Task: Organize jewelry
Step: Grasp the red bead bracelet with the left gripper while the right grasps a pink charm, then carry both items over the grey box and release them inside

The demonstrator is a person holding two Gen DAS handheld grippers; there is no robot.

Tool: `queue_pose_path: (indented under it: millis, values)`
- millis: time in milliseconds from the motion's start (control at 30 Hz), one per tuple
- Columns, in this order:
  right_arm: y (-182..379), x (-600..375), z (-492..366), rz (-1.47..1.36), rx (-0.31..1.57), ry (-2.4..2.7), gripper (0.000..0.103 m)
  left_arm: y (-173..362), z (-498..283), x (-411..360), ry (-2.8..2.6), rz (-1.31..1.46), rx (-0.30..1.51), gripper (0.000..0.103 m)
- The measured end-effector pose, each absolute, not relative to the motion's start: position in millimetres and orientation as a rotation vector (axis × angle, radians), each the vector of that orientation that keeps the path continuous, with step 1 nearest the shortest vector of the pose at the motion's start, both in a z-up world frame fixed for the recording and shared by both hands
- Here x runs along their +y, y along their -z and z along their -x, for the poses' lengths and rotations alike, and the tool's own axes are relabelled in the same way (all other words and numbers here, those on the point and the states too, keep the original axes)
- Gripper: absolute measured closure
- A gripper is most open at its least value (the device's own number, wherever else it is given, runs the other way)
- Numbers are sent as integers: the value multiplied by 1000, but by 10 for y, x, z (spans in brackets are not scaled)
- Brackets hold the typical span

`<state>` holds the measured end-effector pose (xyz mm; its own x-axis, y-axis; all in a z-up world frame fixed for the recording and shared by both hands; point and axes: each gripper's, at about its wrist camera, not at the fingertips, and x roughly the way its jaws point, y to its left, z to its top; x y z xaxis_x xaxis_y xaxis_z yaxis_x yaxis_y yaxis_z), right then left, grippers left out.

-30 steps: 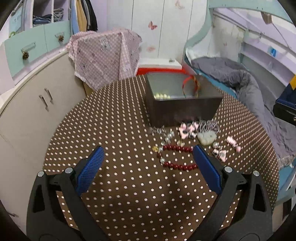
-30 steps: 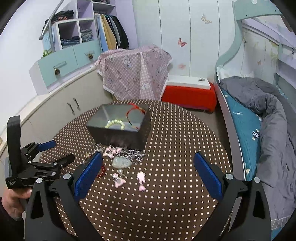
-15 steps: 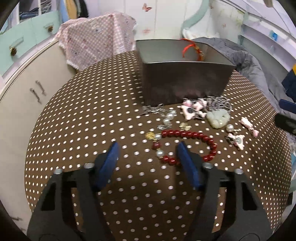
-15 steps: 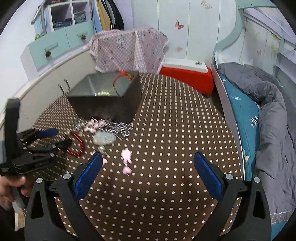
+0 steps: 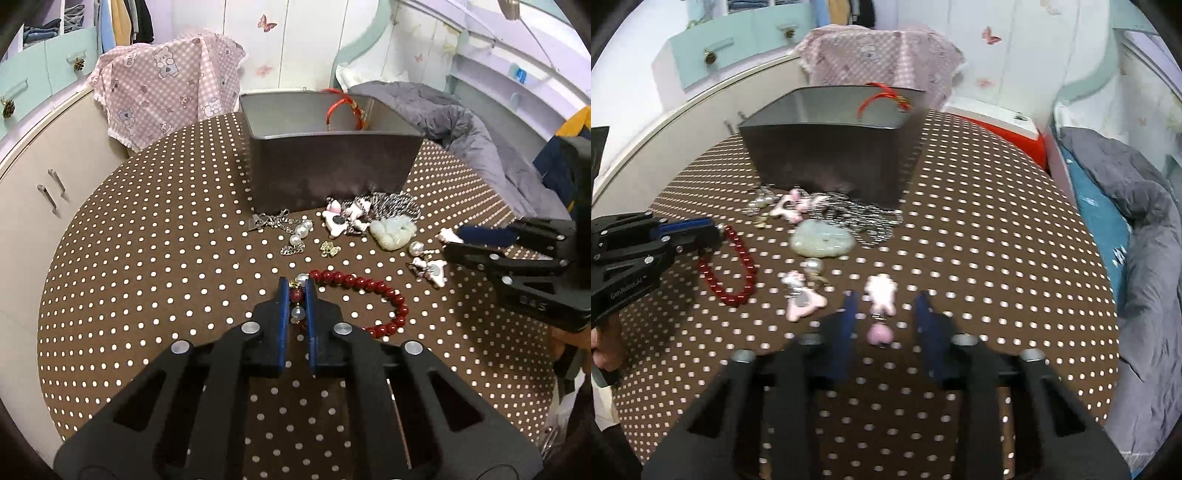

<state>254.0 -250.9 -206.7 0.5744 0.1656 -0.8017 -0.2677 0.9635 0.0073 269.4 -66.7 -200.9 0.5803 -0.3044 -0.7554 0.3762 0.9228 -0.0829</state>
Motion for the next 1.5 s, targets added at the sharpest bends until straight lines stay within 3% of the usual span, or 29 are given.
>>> queue_pose_path:
  millis: [667,1133,1500]
  values:
    - [1125,-2554,-2334,68,745,-353,92,1201,-2485,-384,438,-9,682,95]
    - [512,-2589,-2783,35,626,-412,92,466,-2878,-422,478,-17,522,95]
    - [623,-2466,-3399,-23,699,-444,92,527,-3438,-685,505,-3,580,94]
